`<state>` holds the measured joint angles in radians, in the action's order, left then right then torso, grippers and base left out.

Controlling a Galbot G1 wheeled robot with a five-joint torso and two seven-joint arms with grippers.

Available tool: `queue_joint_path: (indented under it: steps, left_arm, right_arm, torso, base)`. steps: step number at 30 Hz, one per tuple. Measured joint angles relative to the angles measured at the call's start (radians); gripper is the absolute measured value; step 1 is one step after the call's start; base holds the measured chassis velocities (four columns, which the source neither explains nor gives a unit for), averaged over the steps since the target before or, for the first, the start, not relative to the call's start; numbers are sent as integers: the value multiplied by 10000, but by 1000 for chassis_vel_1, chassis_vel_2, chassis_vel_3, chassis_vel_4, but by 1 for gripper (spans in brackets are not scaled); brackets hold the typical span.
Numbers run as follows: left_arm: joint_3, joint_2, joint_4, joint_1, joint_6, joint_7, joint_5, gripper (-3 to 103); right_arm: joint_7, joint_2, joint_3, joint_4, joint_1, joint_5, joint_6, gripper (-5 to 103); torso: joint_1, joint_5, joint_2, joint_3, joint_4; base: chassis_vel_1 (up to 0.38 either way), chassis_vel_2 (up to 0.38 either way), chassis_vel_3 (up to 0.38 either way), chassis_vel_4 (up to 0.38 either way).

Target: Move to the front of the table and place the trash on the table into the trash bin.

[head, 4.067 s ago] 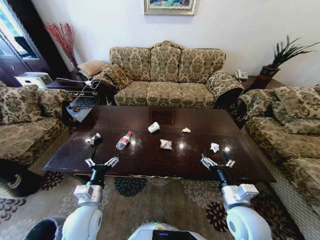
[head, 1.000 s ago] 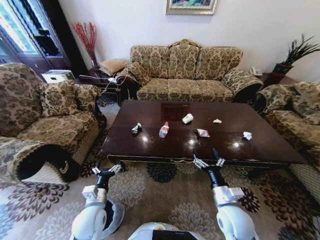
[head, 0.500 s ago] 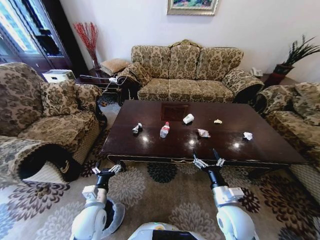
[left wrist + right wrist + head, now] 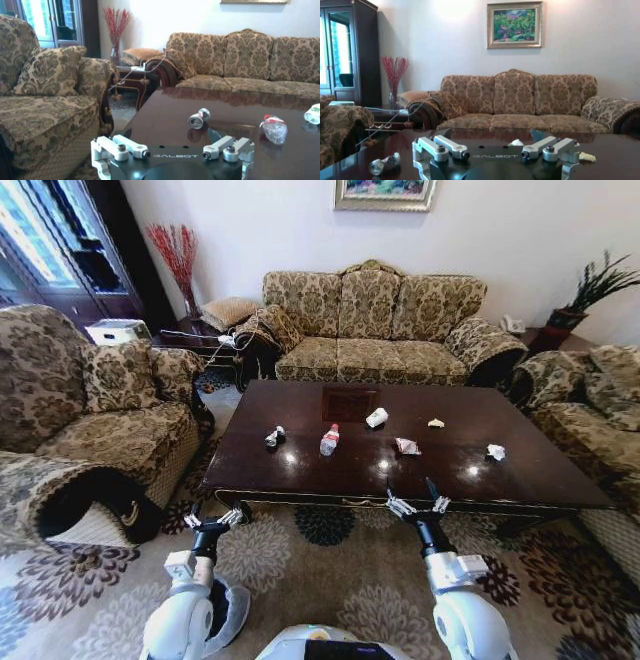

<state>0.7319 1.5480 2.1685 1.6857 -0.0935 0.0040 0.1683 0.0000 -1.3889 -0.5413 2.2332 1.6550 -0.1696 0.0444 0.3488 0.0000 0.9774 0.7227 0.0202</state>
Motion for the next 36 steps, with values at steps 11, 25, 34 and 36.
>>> queue_joint_path:
  steps: [11, 25, 34, 36]
  left_arm:
    - [0, 0, 1, 0, 0, -1, 0, 100]
    - [0, 0, 2, 0, 1, -2, 0, 100]
    - [0, 0, 2, 0, 1, -2, 0, 100]
    - [0, 0, 2, 0, 0, -2, 0, 100]
  right_arm:
    - [1, 0, 0, 3, 0, 0, 0, 100]
    - [0, 0, 0, 4, 0, 0, -1, 100]
    - [1, 0, 0, 4, 0, 0, -1, 100]
    - [1, 0, 0, 3, 0, 0, -1, 100]
  torso:
    - [0, 0, 0, 0, 0]
    - [-41, 0, -80, -38, 0]
    - [-105, 0, -196, -87, 0]
    - [-105, 0, -198, -87, 0]
  base:
    - [0, 0, 0, 0]
    - [0, 0, 0, 0]
    - [0, 0, 0, 0]
    - [0, 0, 0, 0]
